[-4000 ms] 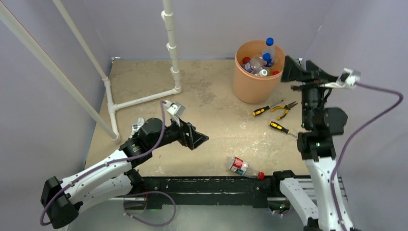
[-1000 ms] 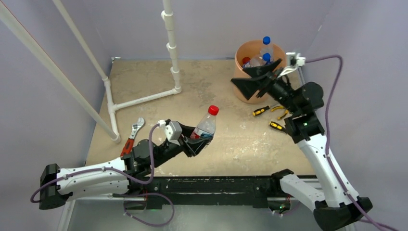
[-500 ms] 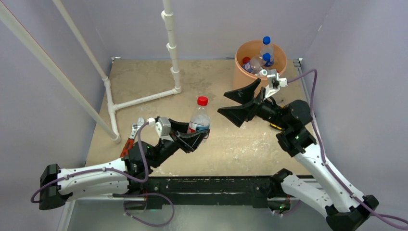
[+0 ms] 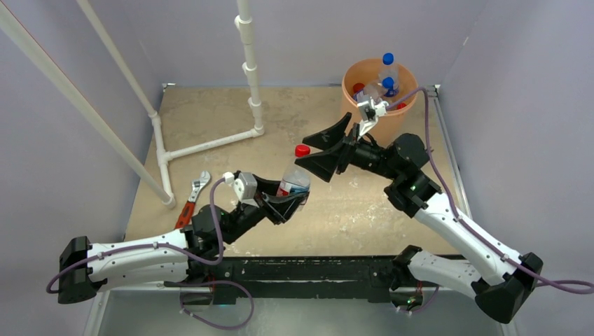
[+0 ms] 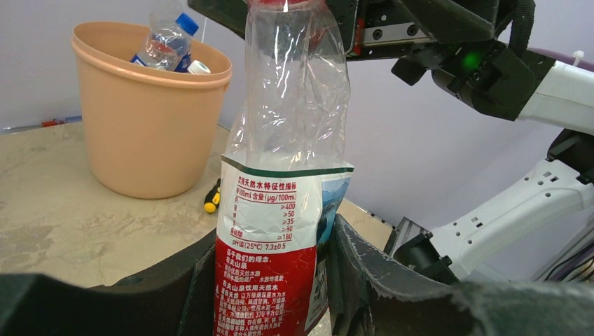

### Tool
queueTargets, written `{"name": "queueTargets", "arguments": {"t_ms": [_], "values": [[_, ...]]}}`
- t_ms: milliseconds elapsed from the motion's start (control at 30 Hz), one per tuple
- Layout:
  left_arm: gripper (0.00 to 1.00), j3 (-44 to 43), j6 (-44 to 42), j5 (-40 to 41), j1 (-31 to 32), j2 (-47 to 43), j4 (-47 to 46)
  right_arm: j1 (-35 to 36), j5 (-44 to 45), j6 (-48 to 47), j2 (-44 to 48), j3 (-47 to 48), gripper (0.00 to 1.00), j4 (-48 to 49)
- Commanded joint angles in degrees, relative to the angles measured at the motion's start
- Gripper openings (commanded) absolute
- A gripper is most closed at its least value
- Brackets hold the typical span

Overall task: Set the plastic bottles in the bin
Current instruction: Pick up the plastic bottle from the corner of the board.

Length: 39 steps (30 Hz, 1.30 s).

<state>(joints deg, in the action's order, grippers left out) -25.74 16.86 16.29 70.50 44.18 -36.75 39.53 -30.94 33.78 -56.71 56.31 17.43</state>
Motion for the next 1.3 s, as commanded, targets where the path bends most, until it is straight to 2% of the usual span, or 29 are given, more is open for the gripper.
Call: {"name": "queueTargets", "arguments": {"t_ms": [0, 100, 167, 300, 467, 500, 533, 567, 600, 633, 700, 800, 967, 1133, 1267], "values": [[0.24, -1.9, -1.2, -1.9, -0.2, -0.3, -0.7, 1.3, 1.6, 0.8, -1.4, 3.2, 0.84, 1.8], [0.24, -1.9, -1.3, -2.4, -0.2, -0.2, -0.5, 1.6, 2.3, 0.9, -2.2, 3.4, 0.81, 1.6], [0.24, -1.9, -1.4, -2.5, -0.2, -0.2, -0.5, 1.7, 2.2, 1.0, -2.3, 3.4, 0.74, 1.7], [0.25, -1.9, -1.8, -2.2, -0.2, -0.2, -0.4, 1.9, 0.9, 1.4, -2.5, 3.4, 0.53, 2.1], [0.27, -1.9, -1.8, -2.0, -0.2, -0.2, -0.4, 1.9, 0.3, 1.2, -2.4, 4.1, 0.22, 1.1], [0.31, -2.0, -1.7, -2.0, -0.2, -0.4, 0.1, 1.9, 0.3, 1.0, -2.4, 4.4, 0.15, 0.5], [0.38, -2.2, -1.6, -2.1, -0.2, -0.5, 0.7, 1.9, 0.5, 0.6, -2.4, 4.8, 0.03, -0.1], [0.54, -2.4, -1.5, -2.1, -0.2, -0.7, 1.6, 1.9, 1.2, 0.0, -2.2, 5.4, 0.00, -1.0], [0.73, -2.9, -0.8, -1.3, -0.2, -0.9, 2.9, 1.9, 3.5, -1.2, -1.9, 6.3, 0.00, -2.5], [0.86, -3.4, 0.4, 0.2, -0.2, -1.3, 4.5, 1.9, 6.2, -2.9, -1.5, 7.6, 0.00, -4.1], [0.92, -4.1, 1.3, 2.0, -0.2, -2.4, 7.2, 1.9, 15.0, -7.1, -0.5, 10.8, 0.00, -8.5], [0.96, -3.3, 2.5, 4.6, -0.2, -6.8, 10.2, 1.9, 29.4, -11.2, 1.1, 14.1, 0.00, -10.4], [0.99, 1.1, 4.6, 7.7, -0.2, -16.1, 12.6, 1.9, 51.7, -22.5, 0.2, 15.4, 0.00, 6.0], [0.99, 1.6, 6.7, 10.6, -0.2, -20.3, 19.3, 1.6, 70.8, -44.7, -15.5, 29.4, 0.00, 12.8], [0.99, 0.7, 8.3, 9.4, -0.1, -20.4, 22.9, -0.4, 74.6, -54.4, -27.6, 38.4, 0.00, 14.5]]}}
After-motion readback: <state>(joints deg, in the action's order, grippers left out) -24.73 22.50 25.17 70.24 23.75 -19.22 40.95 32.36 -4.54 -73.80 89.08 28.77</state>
